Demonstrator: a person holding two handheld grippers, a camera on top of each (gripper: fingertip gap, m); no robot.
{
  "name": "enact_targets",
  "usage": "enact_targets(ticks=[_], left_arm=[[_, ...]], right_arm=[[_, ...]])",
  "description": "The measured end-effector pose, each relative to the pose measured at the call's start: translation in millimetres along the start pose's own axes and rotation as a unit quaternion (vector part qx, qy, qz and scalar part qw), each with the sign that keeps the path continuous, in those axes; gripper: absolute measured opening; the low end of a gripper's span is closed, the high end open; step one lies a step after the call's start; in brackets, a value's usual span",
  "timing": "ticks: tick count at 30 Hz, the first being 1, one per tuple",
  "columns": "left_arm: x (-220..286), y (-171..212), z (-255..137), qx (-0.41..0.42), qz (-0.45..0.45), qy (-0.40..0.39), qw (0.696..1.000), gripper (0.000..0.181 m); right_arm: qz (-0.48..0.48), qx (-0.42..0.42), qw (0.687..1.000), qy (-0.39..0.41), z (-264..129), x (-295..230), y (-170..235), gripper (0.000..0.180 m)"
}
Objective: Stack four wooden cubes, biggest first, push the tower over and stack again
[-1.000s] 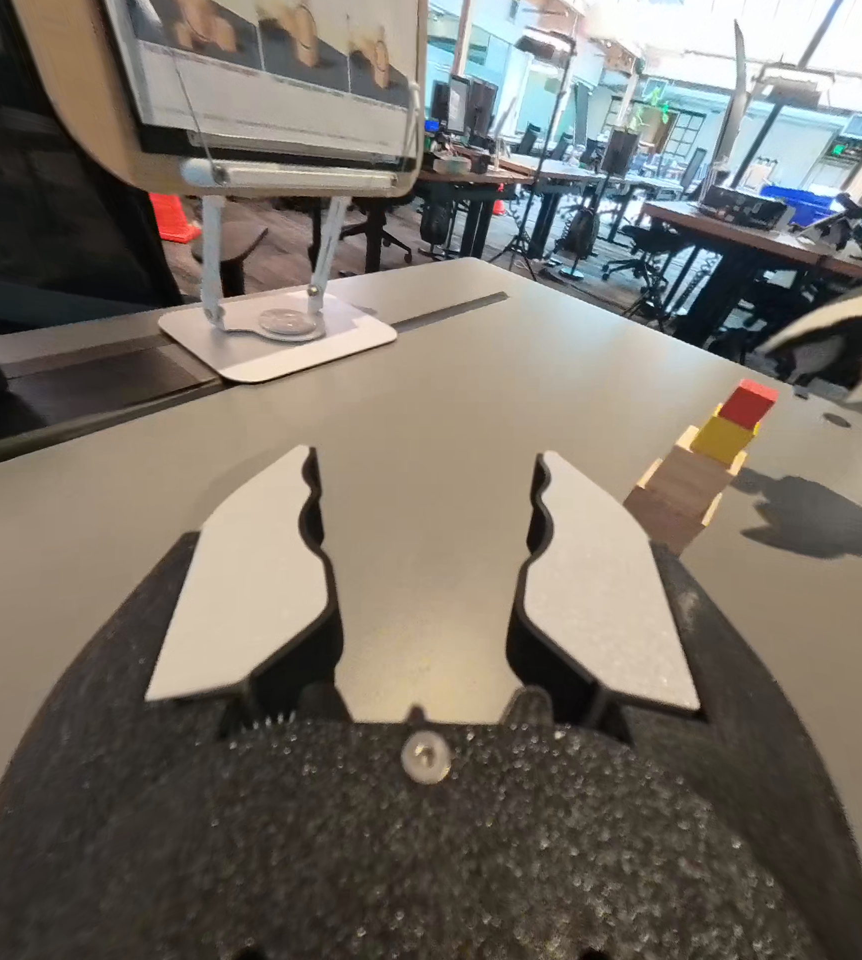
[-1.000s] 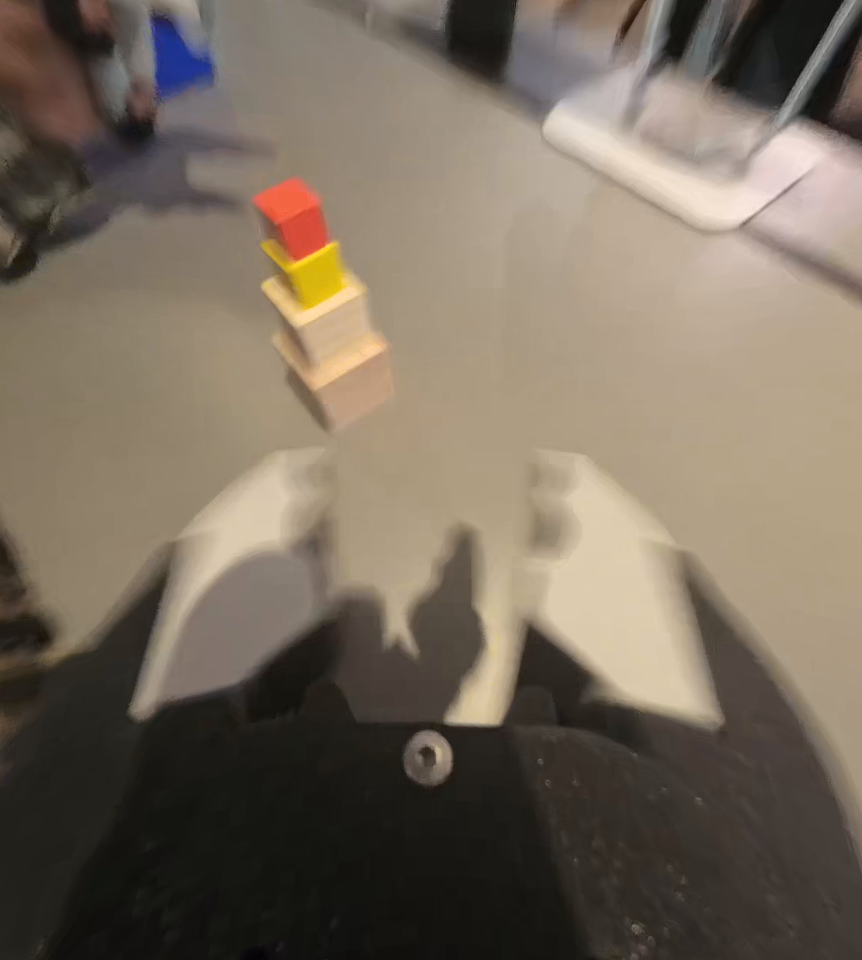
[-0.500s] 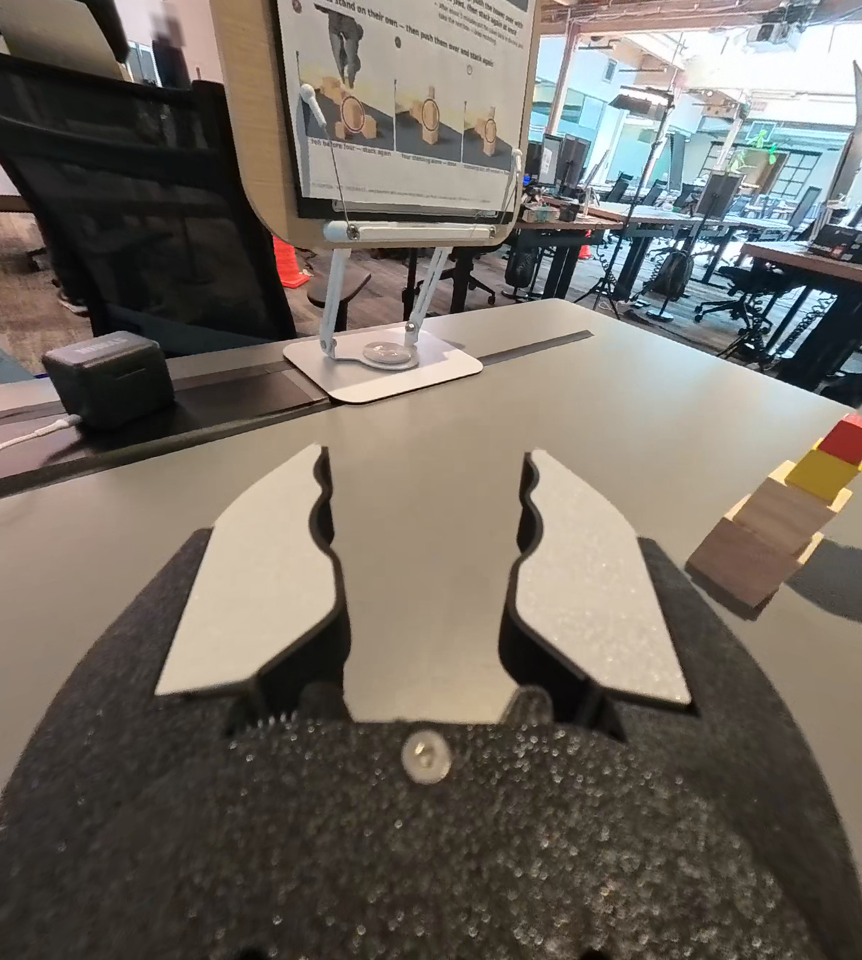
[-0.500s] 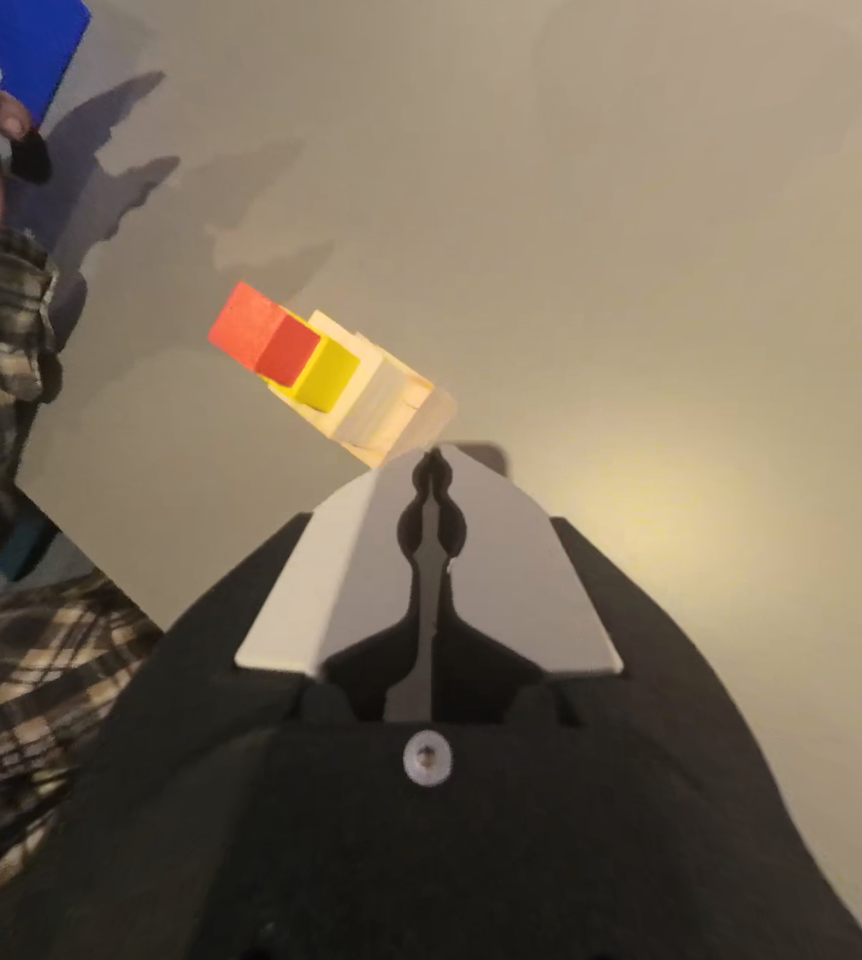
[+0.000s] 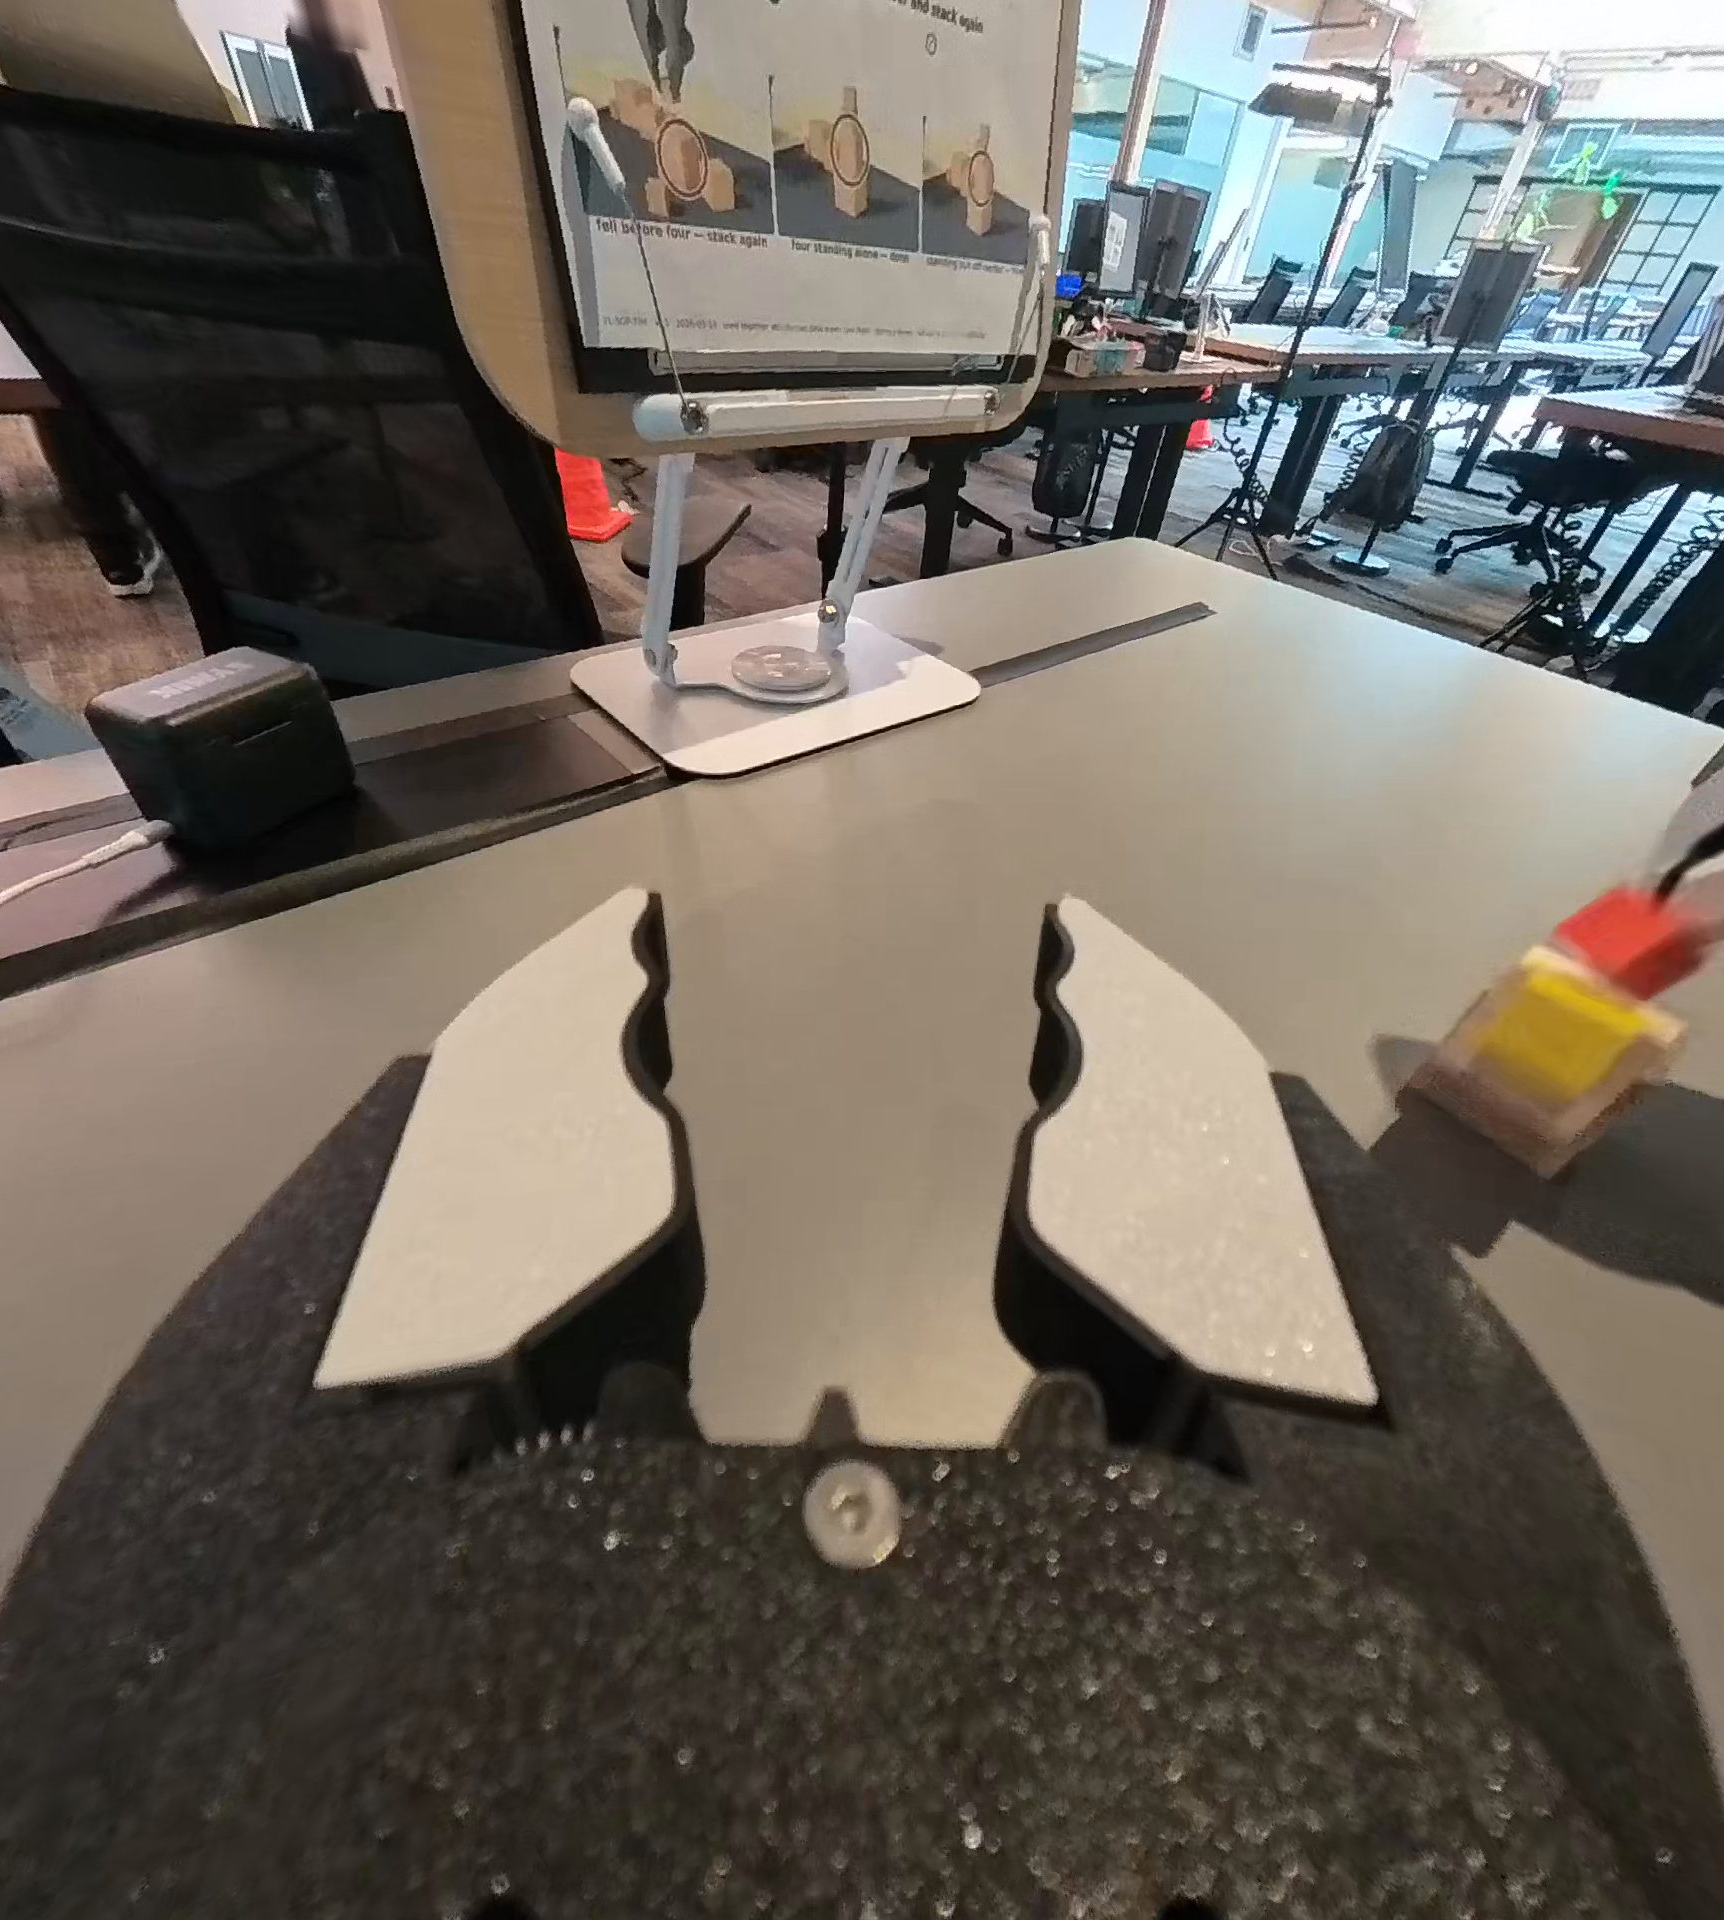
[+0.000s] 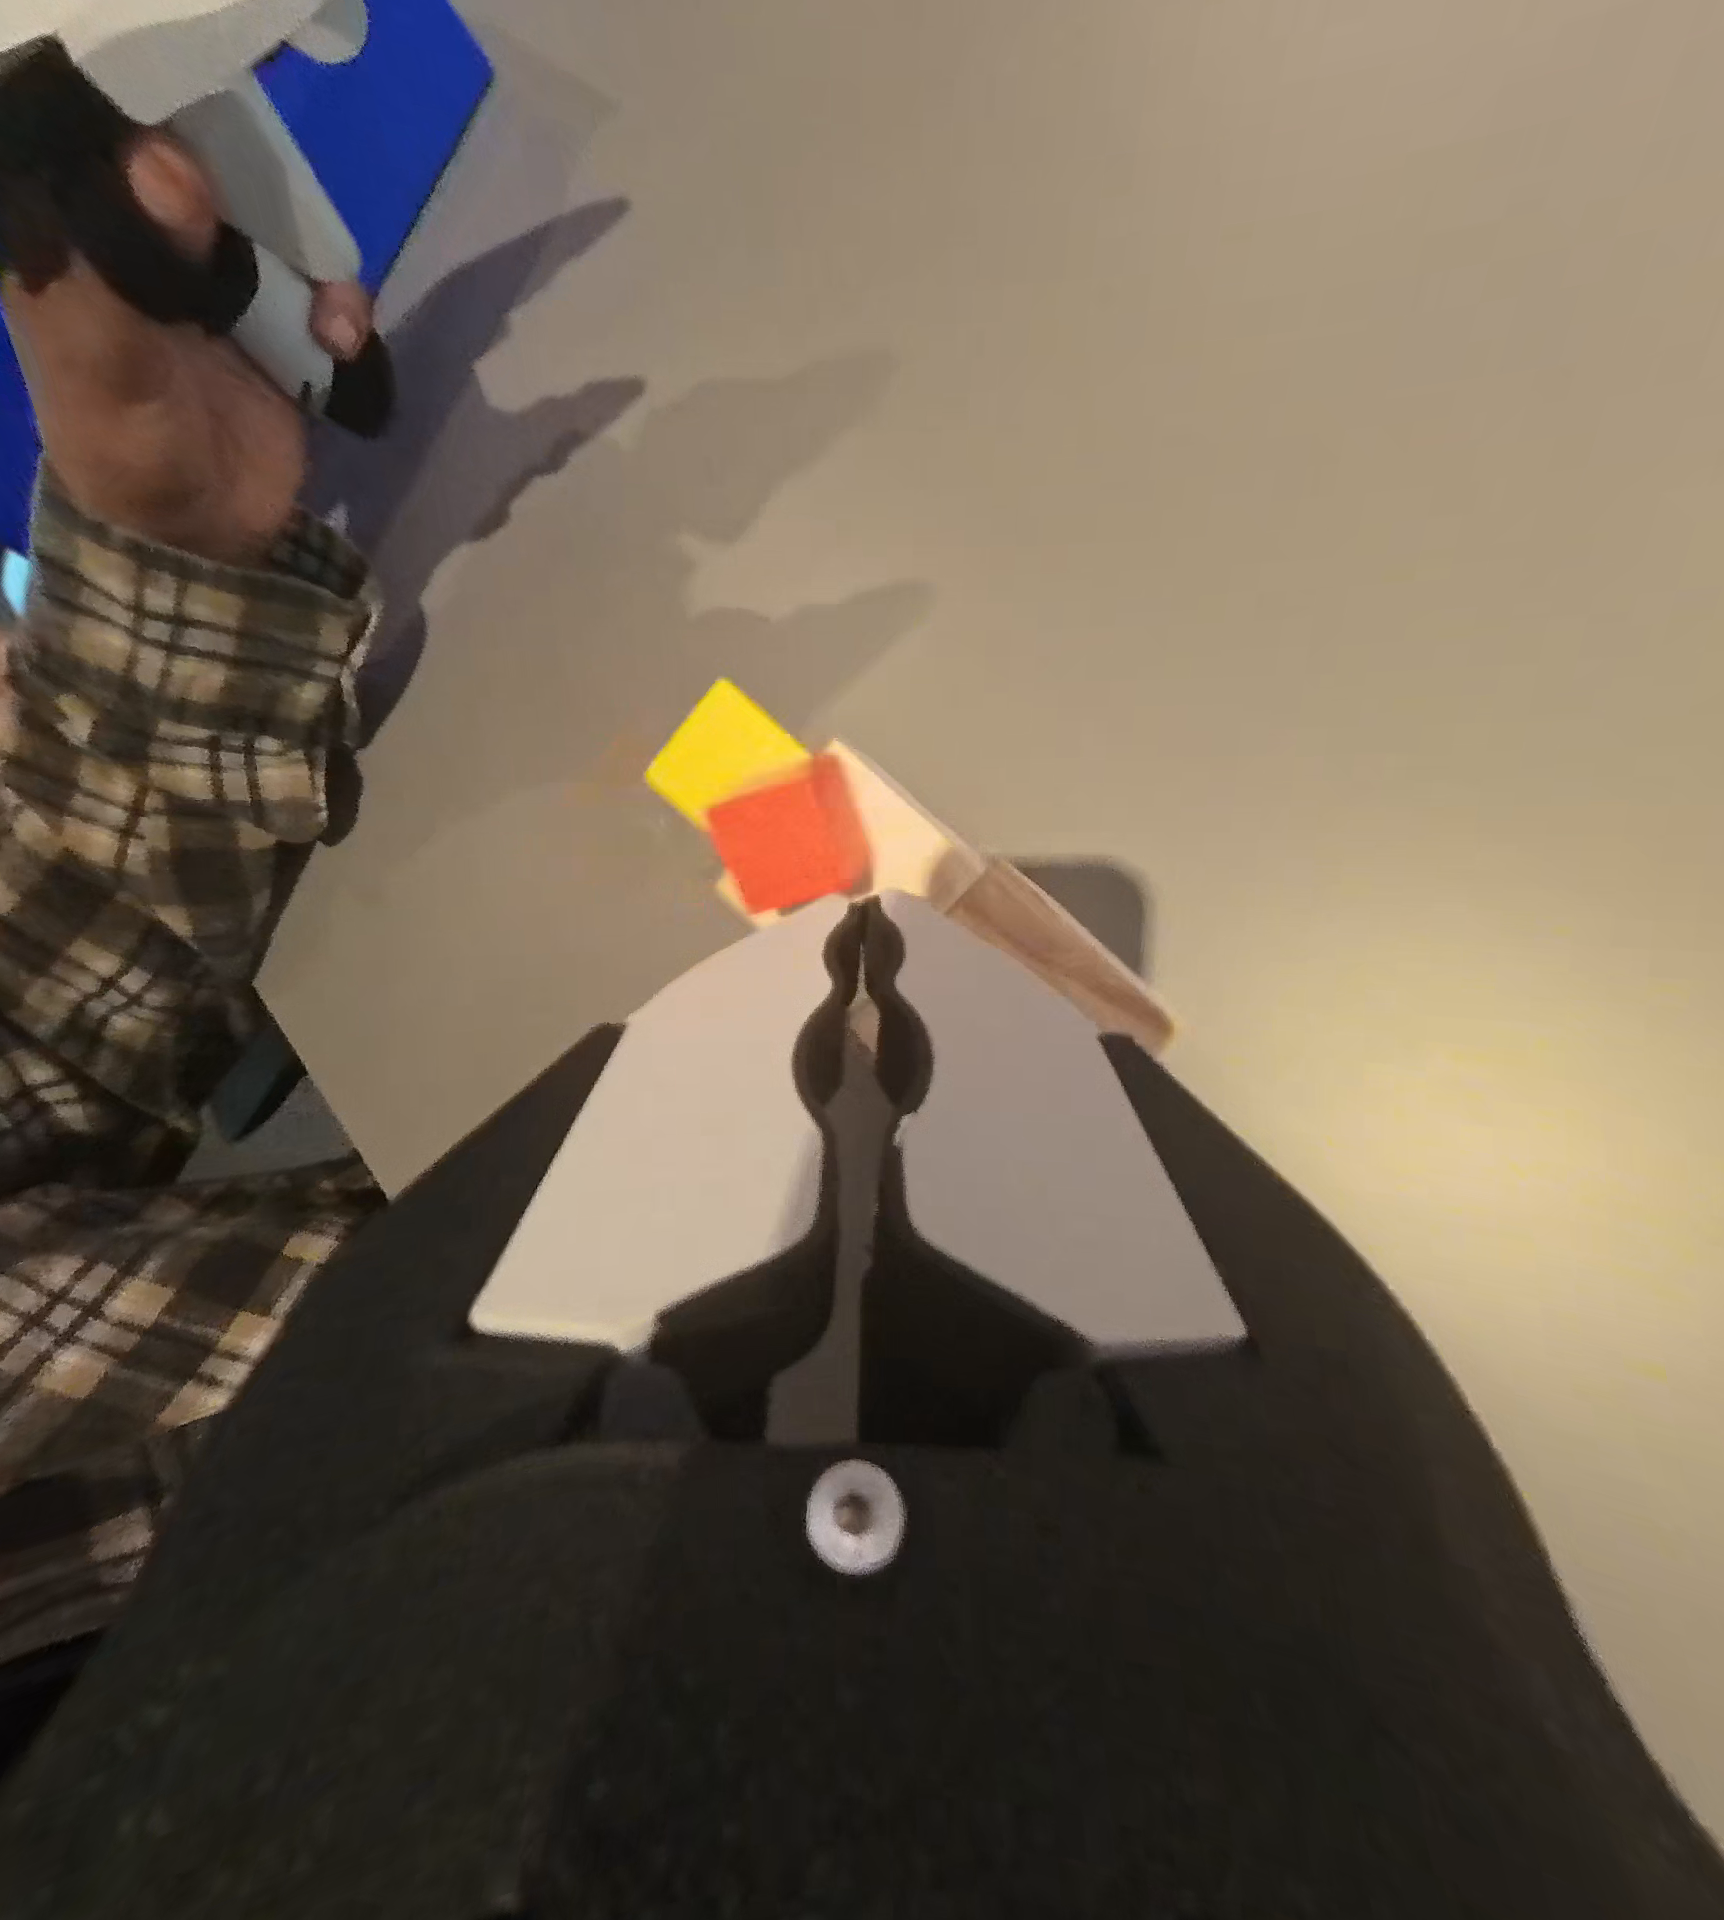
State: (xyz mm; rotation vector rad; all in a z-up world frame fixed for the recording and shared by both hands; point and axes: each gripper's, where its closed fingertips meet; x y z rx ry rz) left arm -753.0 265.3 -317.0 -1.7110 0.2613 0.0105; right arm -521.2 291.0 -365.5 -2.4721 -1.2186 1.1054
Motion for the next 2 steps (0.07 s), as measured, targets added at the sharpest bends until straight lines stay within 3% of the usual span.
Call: enact_targets(ticks=[2], left_arm=[[-0.1, 2.3, 0.9, -0.003, 0.000, 0.002, 1.000, 0.068]], right_arm=[[-0.015, -0.003, 1.000, 0.008, 2.6, -1.9, -0.9, 0.000]])
Point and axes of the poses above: each gripper's, where its closed fingertips meet, z out along the fingers, y out of its underside, x = y × z across the jaws, and after that the axes turned 14 degrees about z, right-handed
